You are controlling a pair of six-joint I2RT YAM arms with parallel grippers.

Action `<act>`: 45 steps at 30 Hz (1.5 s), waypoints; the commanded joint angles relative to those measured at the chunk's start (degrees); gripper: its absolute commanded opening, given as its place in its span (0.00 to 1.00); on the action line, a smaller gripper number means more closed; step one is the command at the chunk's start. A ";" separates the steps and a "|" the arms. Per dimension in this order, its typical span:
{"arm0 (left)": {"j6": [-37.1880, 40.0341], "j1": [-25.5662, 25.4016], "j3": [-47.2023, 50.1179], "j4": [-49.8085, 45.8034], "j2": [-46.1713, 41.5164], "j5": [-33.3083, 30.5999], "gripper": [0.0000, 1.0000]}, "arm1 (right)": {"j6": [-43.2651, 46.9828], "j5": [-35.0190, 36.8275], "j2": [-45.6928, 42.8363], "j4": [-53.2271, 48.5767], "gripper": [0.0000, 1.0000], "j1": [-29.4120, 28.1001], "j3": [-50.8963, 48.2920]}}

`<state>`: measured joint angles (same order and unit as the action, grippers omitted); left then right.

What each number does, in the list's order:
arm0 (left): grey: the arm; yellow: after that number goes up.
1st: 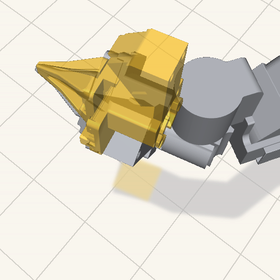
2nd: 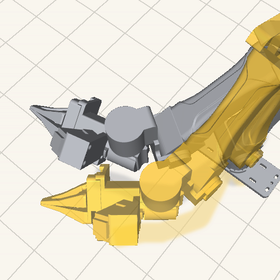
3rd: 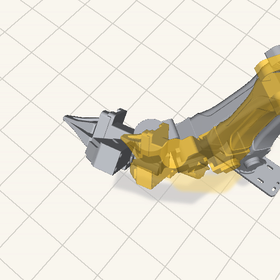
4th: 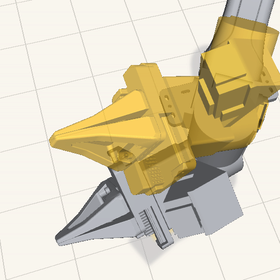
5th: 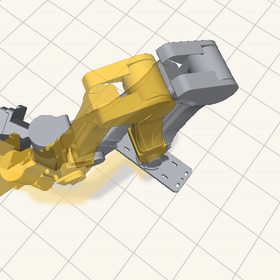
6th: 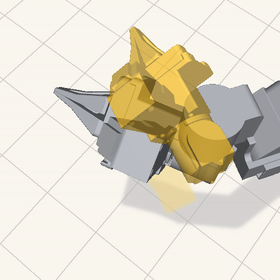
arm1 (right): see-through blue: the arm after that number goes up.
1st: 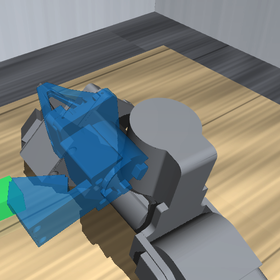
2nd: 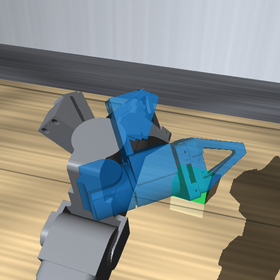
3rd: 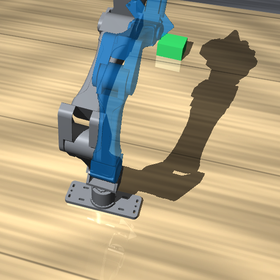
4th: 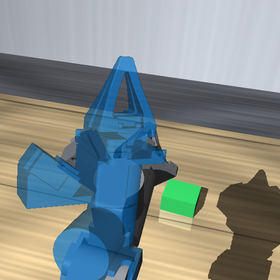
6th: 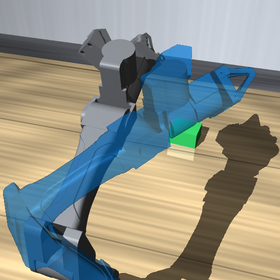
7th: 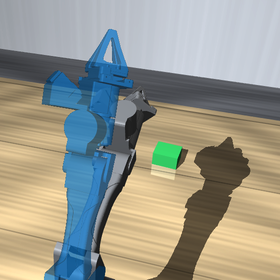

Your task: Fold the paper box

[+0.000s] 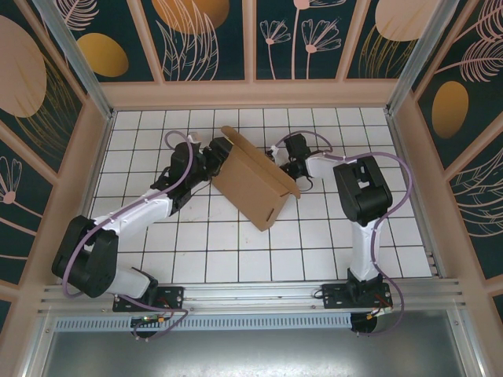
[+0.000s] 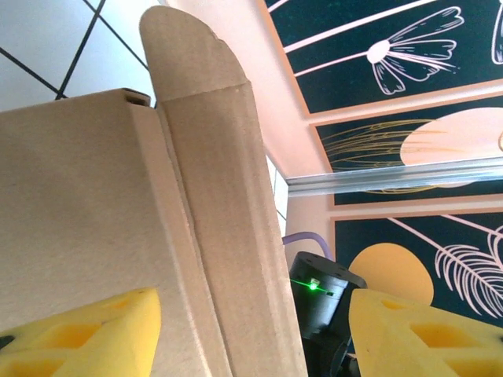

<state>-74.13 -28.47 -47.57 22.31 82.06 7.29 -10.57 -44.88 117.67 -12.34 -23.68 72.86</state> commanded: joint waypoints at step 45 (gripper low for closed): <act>19.36 -4.00 19.31 -11.48 -12.13 6.80 0.30 | 10.69 2.51 3.88 -15.52 0.56 -10.19 21.96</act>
<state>-58.15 -32.12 -27.03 13.19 68.66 12.05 -2.50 -43.03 120.97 -24.73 -32.10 91.50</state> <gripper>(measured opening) 0.300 0.559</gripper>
